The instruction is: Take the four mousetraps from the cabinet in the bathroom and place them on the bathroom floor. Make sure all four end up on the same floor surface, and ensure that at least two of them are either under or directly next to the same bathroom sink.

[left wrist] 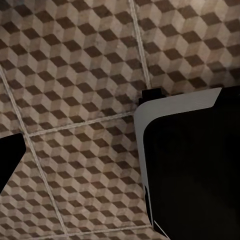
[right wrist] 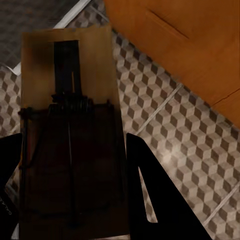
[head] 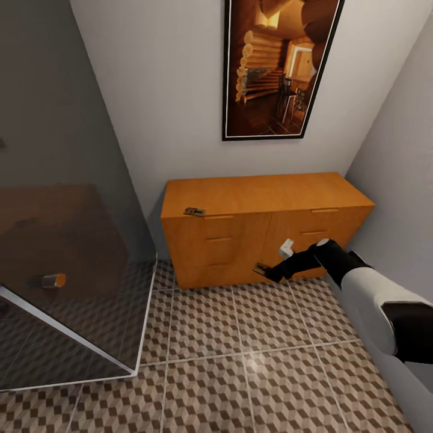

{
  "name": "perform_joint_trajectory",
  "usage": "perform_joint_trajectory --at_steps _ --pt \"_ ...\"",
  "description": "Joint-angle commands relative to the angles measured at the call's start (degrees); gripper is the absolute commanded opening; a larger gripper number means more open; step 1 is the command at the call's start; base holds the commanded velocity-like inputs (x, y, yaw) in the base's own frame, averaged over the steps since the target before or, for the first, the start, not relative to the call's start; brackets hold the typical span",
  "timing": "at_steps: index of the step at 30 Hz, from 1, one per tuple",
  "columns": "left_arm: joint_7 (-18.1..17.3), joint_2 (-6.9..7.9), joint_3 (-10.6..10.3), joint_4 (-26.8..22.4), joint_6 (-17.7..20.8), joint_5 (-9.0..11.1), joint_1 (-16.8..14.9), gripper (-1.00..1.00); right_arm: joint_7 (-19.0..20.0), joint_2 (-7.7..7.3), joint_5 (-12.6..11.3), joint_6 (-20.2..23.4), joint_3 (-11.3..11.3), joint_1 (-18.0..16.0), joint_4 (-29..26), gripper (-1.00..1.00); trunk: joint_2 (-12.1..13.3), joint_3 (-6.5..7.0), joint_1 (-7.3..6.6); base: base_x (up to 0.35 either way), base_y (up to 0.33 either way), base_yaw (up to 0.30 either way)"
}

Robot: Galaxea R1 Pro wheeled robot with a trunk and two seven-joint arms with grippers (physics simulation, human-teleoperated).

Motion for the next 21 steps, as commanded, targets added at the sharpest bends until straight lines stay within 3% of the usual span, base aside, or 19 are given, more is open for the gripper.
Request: perform_joint_trajectory --at_steps 1,2,6,15,21 --pt "0.0 -0.04 -0.5 0.2 -0.3 0.4 -0.1 1.00 -0.8 -0.06 -0.5 -1.3 0.4 0.0 1.9 -1.00 -0.1 -0.09 0.03 -0.007 0.000 0.000" --pt "0.0 -0.03 -0.5 0.2 -0.3 0.4 -0.1 1.00 -2.3 -0.08 -0.5 -5.4 0.4 0.0 5.7 -1.00 -0.1 -0.09 0.03 -0.004 0.000 0.000" --pt "0.0 -0.02 -0.5 0.2 -0.3 0.4 -0.1 1.00 -5.6 -0.18 -0.6 -13.7 0.3 0.8 11.1 -1.00 -0.1 -0.09 0.03 -0.002 0.000 0.000" --pt "0.0 0.11 -0.5 0.2 -0.3 0.4 -0.1 1.00 -9.5 -0.33 -0.6 -22.8 0.3 14.4 13.2 -1.00 -0.1 -0.09 0.03 0.000 0.000 0.000" --pt "0.0 0.15 -0.5 0.2 -0.3 0.4 -0.1 1.00 -16.0 -0.15 -0.6 -31.6 0.3 24.6 13.4 -1.00 -0.1 -0.09 0.03 0.000 0.000 0.000"
